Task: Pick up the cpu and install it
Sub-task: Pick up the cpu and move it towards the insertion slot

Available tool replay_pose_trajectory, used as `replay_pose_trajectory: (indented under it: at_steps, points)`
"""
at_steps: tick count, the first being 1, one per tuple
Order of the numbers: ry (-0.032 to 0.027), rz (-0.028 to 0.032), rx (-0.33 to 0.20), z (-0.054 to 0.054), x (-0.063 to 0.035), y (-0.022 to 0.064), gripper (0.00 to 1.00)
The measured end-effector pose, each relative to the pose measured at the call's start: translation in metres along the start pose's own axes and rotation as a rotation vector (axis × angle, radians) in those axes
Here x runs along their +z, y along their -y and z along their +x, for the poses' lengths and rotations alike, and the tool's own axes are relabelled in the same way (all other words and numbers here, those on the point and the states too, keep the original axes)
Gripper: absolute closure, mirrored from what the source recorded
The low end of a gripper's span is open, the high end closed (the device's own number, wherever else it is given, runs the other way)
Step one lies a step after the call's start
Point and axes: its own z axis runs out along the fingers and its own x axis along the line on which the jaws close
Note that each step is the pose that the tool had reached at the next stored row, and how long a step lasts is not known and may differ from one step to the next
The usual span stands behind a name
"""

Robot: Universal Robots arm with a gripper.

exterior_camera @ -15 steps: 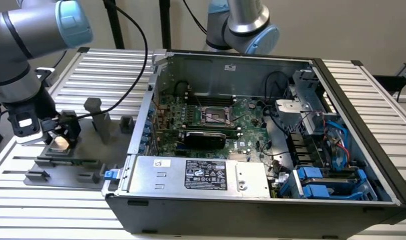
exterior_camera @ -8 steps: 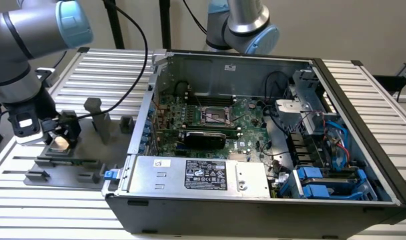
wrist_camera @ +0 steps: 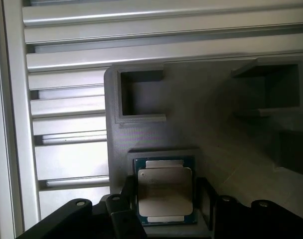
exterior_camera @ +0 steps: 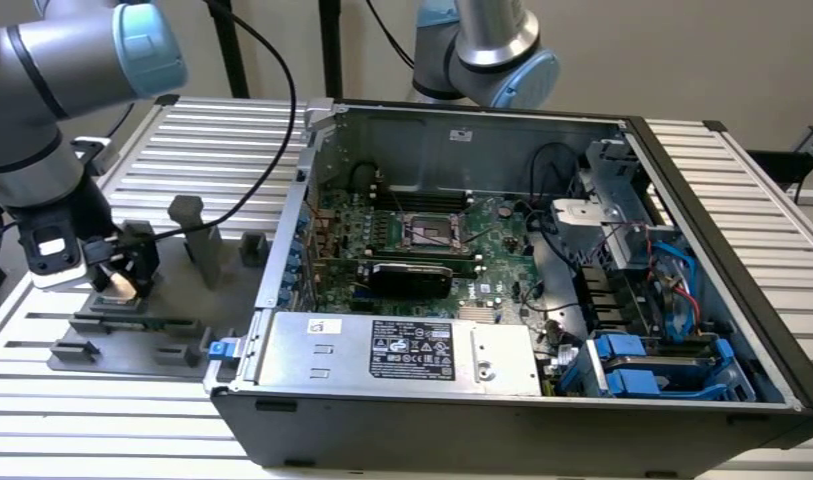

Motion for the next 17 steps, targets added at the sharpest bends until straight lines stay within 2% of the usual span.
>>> replay_pose_trajectory:
  at_steps: [4,6,11,14,17]
  points:
    - [-0.0001,0.0013,0.0,0.0,0.0,0.0,0.4]
    - [0.0,0.0014,0.0,0.0,0.0,0.0,0.45]
    - [0.0004,0.0011,0.0,0.0,-0.0006,-0.0001,0.45]
    - [-0.001,0.0014,0.0,0.0,-0.006,-0.0003,0.45]
    - [-0.0033,0.0016,0.0,0.0,-0.018,-0.0007,0.45]
